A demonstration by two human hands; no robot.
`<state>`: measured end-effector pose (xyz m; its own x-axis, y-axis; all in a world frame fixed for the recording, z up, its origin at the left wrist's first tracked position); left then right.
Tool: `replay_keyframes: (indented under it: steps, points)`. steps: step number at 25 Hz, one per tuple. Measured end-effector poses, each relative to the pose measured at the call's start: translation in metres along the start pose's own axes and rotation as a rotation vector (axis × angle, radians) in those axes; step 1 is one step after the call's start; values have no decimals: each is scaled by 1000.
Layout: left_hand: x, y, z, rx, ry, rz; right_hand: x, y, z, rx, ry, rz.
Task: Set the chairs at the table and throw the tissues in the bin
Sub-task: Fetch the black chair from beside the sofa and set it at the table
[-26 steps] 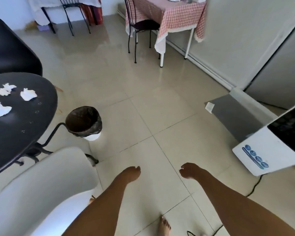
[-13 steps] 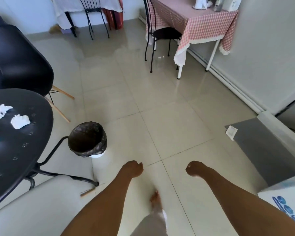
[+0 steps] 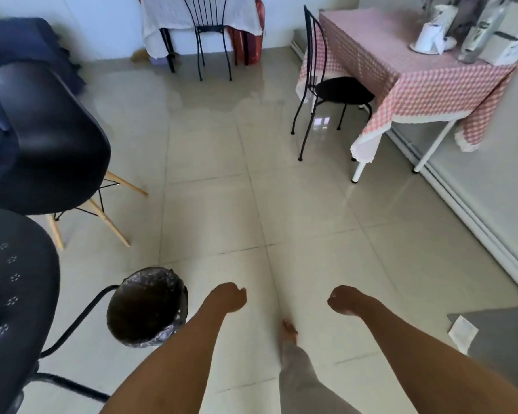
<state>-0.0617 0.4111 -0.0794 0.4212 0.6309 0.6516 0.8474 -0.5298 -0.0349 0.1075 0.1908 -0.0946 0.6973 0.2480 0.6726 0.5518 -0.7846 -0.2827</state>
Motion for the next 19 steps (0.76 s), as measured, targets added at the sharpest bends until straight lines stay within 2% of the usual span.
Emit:
replay_keyframes:
  steps: [5,8,17,19]
  points:
    - [104,31,77,79,-35,-135,122,-25,124,15,-68,-40]
    - [161,25,117,136,-16,-228,181,-70,192,81,-84,-102]
    - [299,-66,264,384,-39,-398,297,-263,384,427,-199,-253]
    - [339,-80,291,408,-32,-450,331,-296,417,461,-165,-218]
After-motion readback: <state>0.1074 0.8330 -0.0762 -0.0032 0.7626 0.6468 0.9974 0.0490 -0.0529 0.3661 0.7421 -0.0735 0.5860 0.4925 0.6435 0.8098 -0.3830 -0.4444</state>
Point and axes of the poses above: each hand's wrist, its own z-axis towards the middle knuckle, its own x-axis out of the back of the hand, y = z × x, the point moved 10 cm from there along z, towards the middle knuckle, and after that the axes turned 14 degrees about x, right-handed, at the moved point
